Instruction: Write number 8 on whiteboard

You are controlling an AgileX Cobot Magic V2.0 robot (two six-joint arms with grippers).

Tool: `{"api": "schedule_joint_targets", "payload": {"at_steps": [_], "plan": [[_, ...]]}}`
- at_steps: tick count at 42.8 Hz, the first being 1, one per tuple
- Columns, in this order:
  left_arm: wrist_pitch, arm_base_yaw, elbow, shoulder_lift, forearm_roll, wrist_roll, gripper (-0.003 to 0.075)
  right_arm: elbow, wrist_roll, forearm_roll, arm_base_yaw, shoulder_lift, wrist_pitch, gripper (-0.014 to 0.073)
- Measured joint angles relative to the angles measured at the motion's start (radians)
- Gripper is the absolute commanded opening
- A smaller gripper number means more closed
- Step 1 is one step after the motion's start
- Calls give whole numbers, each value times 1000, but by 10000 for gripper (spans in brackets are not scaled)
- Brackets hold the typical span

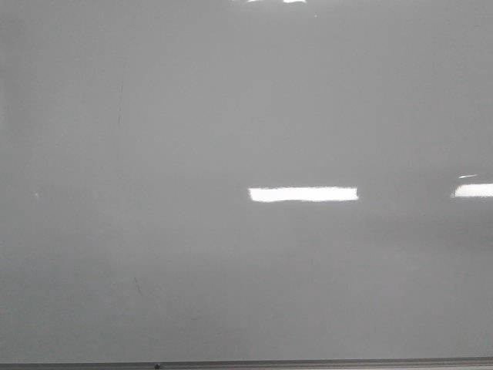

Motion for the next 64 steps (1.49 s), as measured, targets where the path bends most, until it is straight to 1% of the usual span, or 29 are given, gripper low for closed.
{"api": "schedule_joint_targets", "payload": {"at_steps": [9,13,17,25,30,36,42,48,64], "plan": [[-21,0,0,0,0,0,-21,-3,0,0,0,0,11,-69],[-60,0,0,0,0,0,-21,-40,0,0,0,0,78,-69],[-60,0,-26,0,0,0,-21,-120,0,0,0,0,154,-69],[10,0,-188,0,-2,0,-21,-306,0,0,0,26,322,-69],[79,0,-311,29,-9,0,-21,-418,0,0,0,107,403,-69],[193,0,-470,113,-47,0,-21,-558,0,0,0,235,497,-69],[286,0,-579,209,-69,0,-21,-650,0,0,0,345,559,-69],[325,0,-613,281,-71,0,-21,-681,0,0,0,434,569,-69],[448,0,-612,400,-60,0,-21,-679,0,0,0,592,575,-69]]}}
